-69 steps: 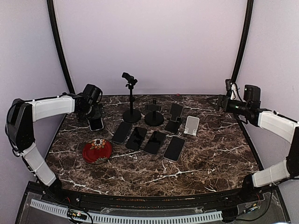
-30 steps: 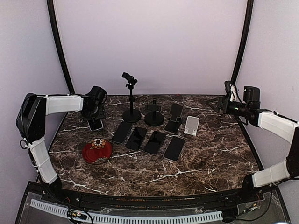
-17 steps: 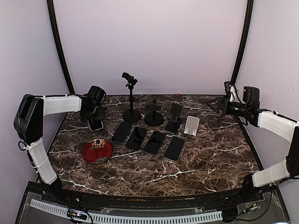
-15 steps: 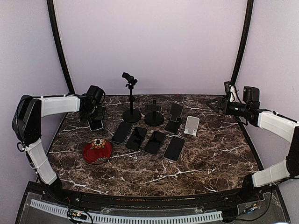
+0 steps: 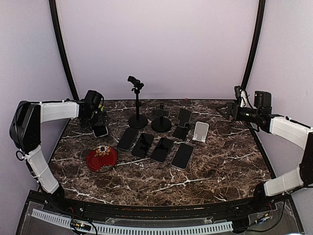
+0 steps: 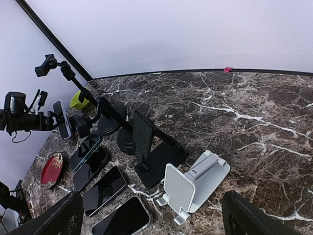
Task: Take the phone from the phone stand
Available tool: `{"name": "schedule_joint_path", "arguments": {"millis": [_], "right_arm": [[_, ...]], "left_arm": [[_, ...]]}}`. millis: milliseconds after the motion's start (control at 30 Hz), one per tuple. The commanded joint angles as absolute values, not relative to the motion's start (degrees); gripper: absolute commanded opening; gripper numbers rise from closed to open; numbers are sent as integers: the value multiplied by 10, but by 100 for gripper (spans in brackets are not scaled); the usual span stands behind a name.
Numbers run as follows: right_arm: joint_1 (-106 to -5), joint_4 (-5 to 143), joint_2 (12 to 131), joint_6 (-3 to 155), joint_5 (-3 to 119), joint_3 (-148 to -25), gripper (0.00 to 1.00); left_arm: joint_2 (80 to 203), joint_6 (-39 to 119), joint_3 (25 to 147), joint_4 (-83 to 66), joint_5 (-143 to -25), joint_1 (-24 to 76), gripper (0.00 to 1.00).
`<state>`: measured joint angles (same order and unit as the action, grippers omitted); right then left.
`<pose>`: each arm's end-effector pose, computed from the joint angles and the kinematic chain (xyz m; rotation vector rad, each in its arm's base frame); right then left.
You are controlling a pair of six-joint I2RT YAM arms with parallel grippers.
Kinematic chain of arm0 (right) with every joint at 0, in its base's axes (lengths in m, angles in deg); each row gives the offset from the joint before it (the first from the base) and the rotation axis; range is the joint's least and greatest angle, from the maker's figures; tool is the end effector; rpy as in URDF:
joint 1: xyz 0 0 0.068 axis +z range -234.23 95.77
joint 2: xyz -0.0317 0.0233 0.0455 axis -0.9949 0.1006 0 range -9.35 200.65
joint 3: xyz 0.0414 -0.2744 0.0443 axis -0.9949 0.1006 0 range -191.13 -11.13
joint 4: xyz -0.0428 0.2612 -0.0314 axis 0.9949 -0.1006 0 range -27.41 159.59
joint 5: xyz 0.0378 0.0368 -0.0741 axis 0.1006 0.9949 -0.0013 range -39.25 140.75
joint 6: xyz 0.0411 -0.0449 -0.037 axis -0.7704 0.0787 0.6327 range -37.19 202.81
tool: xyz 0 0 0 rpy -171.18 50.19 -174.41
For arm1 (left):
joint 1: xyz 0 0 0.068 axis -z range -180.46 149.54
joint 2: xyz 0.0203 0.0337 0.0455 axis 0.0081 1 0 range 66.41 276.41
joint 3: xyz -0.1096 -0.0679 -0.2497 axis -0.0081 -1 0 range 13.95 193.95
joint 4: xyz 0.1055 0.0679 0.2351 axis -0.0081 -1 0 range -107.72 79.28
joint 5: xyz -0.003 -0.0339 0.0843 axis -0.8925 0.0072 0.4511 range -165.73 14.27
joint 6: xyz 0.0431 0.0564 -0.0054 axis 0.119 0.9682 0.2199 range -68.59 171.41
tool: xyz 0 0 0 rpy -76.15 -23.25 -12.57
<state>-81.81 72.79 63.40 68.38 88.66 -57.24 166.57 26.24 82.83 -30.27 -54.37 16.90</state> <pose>0.2986 0.0487 0.2672 -0.2312 1.9695 0.8433 0.3828 -0.0974 0.2034 -0.3207 2.3586 0.1109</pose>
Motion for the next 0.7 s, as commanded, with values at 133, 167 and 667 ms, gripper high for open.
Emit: {"name": "schedule_joint_path", "arguments": {"millis": [133,167,667], "right_arm": [[-818,740,639,690,895,-576,99],[-818,740,639,690,896,-576,99],[-818,741,642,690,897,-574,99]], "left_arm": [[1668,289,812,-254,-586,160,99],[1671,287,812,-253,-588,159,99],[1714,282,846,-261,-573,158,91]]}}
